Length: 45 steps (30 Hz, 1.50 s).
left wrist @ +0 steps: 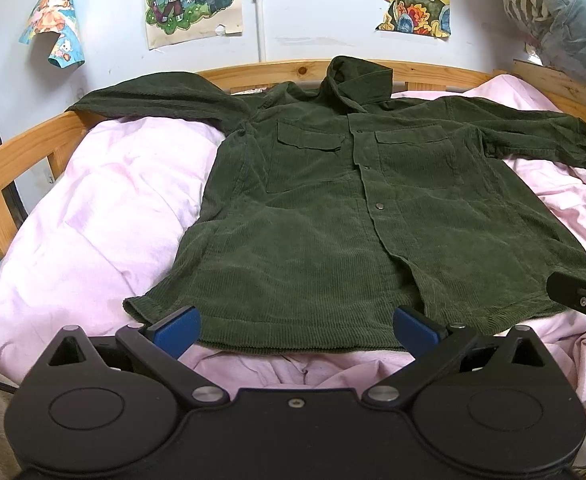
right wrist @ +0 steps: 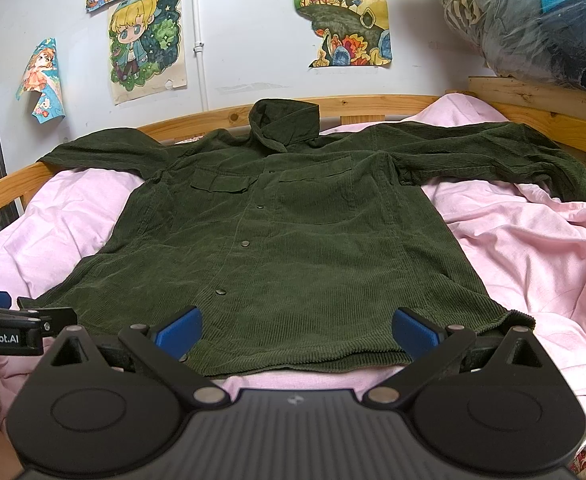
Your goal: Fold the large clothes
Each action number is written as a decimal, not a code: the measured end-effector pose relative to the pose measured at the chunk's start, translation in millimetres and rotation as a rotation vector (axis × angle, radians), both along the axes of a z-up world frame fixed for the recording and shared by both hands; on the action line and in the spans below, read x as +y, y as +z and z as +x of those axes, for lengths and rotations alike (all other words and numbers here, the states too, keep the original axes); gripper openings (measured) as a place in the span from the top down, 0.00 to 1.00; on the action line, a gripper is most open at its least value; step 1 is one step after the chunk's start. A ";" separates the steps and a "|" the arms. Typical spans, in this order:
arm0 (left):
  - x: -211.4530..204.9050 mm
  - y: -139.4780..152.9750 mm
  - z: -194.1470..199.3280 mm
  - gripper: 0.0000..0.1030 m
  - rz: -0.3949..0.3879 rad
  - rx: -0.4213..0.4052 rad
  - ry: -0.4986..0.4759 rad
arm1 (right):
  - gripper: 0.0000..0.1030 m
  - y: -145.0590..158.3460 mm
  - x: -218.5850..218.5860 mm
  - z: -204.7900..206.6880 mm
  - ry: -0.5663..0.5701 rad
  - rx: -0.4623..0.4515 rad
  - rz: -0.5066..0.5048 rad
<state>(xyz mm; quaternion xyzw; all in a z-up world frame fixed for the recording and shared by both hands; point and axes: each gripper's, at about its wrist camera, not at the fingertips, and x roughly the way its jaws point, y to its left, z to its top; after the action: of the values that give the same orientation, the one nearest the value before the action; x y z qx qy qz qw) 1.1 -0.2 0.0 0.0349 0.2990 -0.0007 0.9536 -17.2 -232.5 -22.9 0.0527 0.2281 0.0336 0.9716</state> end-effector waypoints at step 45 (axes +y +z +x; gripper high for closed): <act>4.1 -1.2 1.3 0.01 0.022 0.003 0.001 | 0.00 -1.5 -0.1 1.0 0.000 0.002 0.000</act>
<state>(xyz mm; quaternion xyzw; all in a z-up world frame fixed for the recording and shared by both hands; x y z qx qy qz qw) 2.3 3.9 -1.2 0.0451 0.3006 0.0032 0.9527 -16.1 -232.5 -24.4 0.0525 0.2288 0.0334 0.9715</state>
